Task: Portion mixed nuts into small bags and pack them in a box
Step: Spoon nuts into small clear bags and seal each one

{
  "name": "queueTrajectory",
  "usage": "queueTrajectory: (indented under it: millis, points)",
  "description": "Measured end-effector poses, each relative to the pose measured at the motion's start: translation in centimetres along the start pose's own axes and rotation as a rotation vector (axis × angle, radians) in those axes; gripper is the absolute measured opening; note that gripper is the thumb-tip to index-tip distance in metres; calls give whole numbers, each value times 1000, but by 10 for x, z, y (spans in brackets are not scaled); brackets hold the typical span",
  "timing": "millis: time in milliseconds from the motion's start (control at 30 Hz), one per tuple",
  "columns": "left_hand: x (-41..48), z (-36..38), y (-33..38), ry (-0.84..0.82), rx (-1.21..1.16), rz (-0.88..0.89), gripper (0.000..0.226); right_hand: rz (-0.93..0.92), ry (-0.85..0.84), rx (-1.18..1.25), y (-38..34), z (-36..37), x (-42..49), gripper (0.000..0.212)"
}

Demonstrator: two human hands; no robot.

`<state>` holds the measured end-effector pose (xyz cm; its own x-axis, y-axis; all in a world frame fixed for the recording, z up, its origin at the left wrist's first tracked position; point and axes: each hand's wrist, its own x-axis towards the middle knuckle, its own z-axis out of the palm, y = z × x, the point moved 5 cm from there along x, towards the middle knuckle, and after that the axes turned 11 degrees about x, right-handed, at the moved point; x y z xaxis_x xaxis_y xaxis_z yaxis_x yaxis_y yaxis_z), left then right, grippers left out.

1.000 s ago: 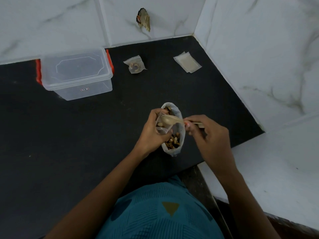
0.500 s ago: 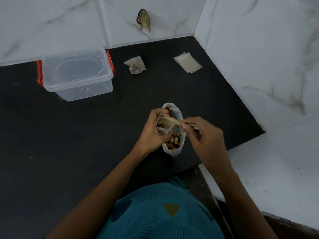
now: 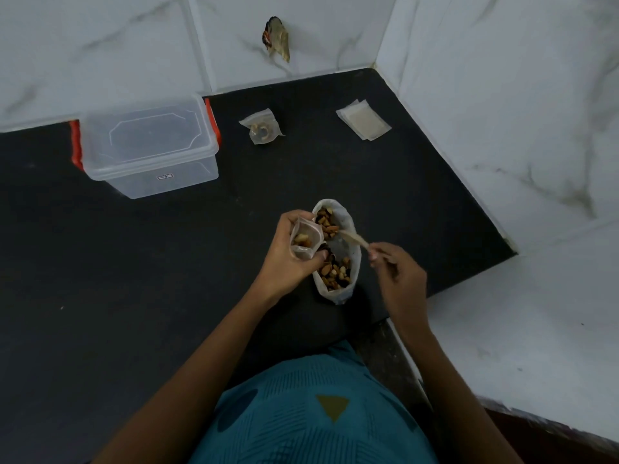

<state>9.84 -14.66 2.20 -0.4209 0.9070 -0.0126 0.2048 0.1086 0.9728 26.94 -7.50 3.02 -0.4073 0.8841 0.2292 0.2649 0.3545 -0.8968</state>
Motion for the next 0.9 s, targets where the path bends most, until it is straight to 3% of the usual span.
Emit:
queueTrajectory:
  millis: [133, 267, 367, 433, 567, 767, 900]
  points:
    - [-1, 1, 1, -3, -8, -4, 52, -52, -227, -183, 15, 21, -17, 19]
    - [-1, 3, 1, -14, -13, -3, 55, -89, -322, -364, 18, 26, -24, 28]
    - [0, 4, 3, -16, -13, -7, 53, -10, -376, -339, 17, 24, -21, 49]
    - [0, 6, 3, -23, -16, -3, 52, 33, -319, -244, 10, 20, -16, 52]
    - [-1, 8, 5, -42, -18, 11, 51, -119, -123, -22, -35, 12, 0, 33]
    - [-3, 11, 20, -118, 69, 48, 60, -188, -332, -188, -68, 42, 9, 35]
    - [-2, 2, 22, -317, 84, -4, 73, -169, -223, -136, -63, 31, 23, 10]
